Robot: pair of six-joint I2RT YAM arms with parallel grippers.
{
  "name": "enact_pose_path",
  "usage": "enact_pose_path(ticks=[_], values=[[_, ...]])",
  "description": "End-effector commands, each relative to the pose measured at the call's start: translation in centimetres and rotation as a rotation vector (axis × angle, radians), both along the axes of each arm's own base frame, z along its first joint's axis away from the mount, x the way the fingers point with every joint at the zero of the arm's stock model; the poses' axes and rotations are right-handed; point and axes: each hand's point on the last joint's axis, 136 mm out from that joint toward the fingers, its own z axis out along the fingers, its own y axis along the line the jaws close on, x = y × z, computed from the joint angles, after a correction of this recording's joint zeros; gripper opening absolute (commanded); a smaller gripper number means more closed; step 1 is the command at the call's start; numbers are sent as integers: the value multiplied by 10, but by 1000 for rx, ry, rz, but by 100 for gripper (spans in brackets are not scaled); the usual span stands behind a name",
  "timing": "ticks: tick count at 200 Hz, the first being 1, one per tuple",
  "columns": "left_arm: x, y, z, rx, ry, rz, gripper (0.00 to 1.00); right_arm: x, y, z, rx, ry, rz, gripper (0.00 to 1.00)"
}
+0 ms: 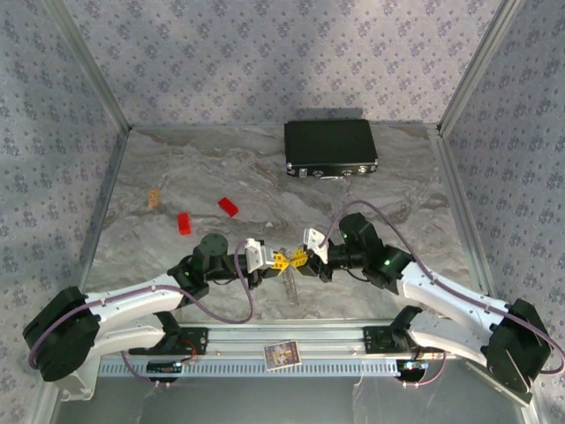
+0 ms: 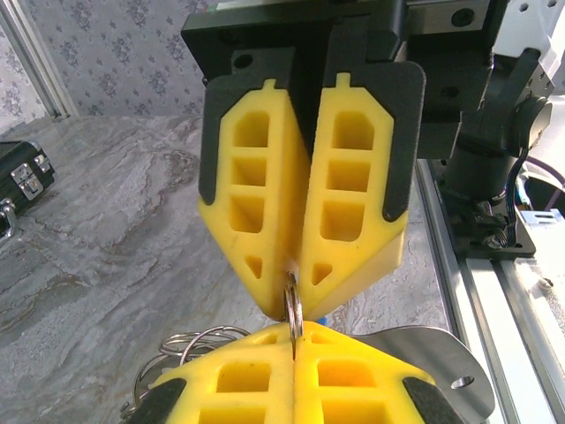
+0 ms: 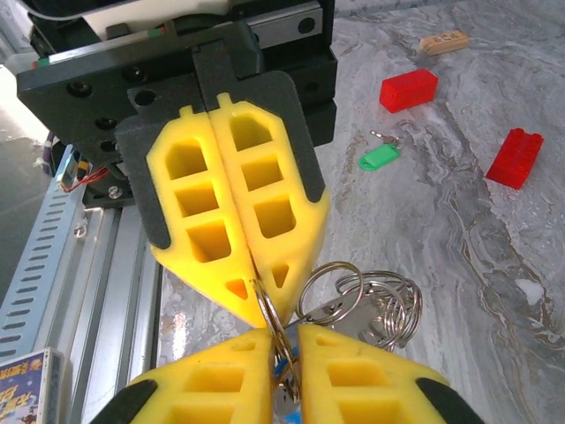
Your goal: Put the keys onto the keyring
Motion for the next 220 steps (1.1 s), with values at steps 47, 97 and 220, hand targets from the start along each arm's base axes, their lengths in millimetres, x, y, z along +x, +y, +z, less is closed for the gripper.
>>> enact_pose_path(ticks=[47,97,220], values=[[4,-4,20,-37,-39,5,19,-2,4,14,-7,-22,51,0],[5,1,12,73,-53,12,20,-4,-3,4,-171,-15,78,0],[0,-4,10,120,-62,-51,0,-5,-3,13,-215,-43,86,22]])
